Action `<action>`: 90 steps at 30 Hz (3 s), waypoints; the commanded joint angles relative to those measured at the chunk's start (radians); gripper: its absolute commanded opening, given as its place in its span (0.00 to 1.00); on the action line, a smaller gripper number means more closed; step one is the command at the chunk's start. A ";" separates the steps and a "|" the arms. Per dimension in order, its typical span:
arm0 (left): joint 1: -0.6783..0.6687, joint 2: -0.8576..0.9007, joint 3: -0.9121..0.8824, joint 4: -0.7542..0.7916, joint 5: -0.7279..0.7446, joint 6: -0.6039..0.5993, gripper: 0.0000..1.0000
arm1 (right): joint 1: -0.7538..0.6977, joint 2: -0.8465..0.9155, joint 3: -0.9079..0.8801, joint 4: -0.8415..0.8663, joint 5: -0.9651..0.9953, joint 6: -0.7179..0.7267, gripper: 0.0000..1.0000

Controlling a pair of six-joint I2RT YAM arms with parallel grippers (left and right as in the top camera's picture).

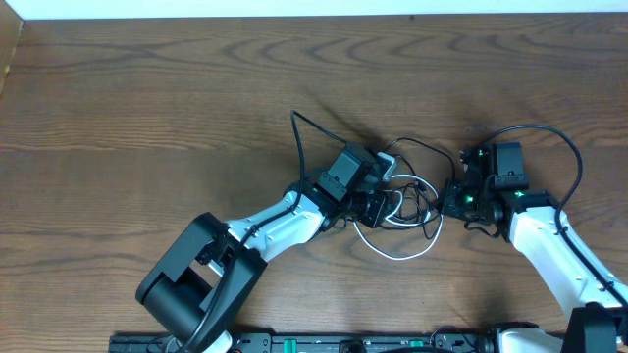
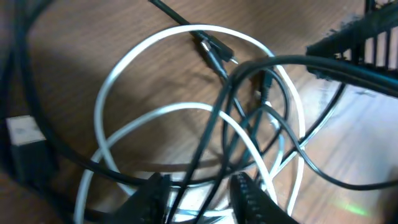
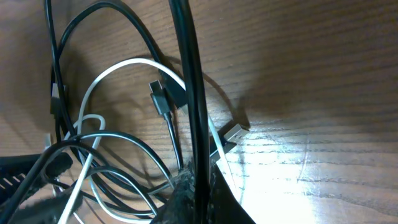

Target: Untangle cables

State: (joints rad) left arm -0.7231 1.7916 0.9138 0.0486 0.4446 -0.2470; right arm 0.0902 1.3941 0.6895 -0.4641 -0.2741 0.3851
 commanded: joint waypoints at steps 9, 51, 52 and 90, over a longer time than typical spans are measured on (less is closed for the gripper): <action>0.019 -0.072 0.005 -0.122 -0.225 0.009 0.07 | 0.003 -0.001 0.002 -0.005 -0.007 -0.021 0.01; 0.999 -0.838 0.009 -0.428 -0.026 0.024 0.07 | -0.606 -0.001 0.002 -0.171 0.411 0.141 0.01; 1.027 -0.833 0.010 -0.430 -0.025 0.024 0.08 | -0.626 -0.001 0.002 -0.171 0.396 0.141 0.01; 0.413 -0.391 0.008 -0.323 0.294 0.033 0.09 | -0.130 -0.001 0.002 0.197 -0.483 -0.394 0.01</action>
State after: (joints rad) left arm -0.2646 1.3598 0.9138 -0.2794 0.7601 -0.2310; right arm -0.0692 1.3941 0.6895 -0.2848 -0.7082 0.0238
